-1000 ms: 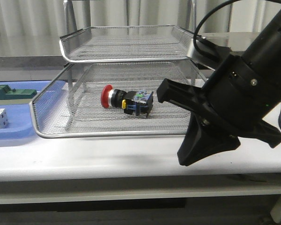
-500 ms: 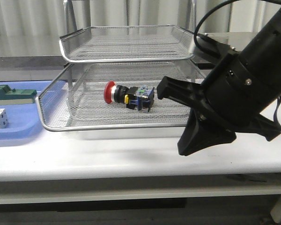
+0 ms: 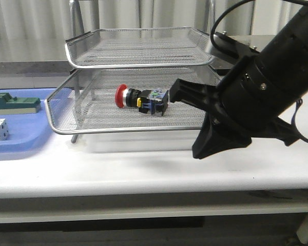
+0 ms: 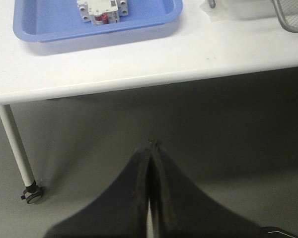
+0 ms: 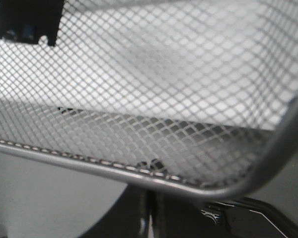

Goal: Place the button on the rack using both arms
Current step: 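Push the middle tray back into the rack with the right gripper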

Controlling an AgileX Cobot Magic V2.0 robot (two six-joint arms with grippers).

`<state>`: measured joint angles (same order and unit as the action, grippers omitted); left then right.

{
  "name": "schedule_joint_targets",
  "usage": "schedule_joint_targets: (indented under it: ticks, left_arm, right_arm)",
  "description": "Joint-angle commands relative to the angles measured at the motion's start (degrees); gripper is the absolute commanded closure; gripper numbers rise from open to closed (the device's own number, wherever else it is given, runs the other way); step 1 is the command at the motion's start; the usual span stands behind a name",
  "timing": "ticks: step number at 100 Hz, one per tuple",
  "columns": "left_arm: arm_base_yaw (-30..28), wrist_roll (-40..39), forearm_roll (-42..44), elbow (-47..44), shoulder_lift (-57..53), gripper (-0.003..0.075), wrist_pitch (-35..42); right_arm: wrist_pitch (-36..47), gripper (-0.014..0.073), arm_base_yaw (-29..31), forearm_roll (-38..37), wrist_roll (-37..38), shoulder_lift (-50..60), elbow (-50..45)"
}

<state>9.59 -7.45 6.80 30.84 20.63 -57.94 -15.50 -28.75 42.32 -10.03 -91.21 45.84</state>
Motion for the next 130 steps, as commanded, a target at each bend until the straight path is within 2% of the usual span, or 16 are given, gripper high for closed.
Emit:
schedule_joint_targets:
  ticks: [1, 64, 130]
  left_arm:
    - [0.0, -0.72, -0.03, 1.49, 0.36, 0.0741, 3.46]
    - [0.0, -0.72, -0.03, 1.49, 0.36, 0.0741, 3.46]
    - [0.0, -0.72, -0.03, 1.49, 0.36, 0.0741, 3.46]
  right_arm:
    - [3.31, 0.0653, 0.13, 0.1, -0.41, 1.01, 3.13]
    - [5.12, 0.0653, 0.13, -1.76, -2.47, -8.13, 15.92]
    - [14.48, 0.0653, 0.13, -4.49, -2.58, -9.25, 17.21]
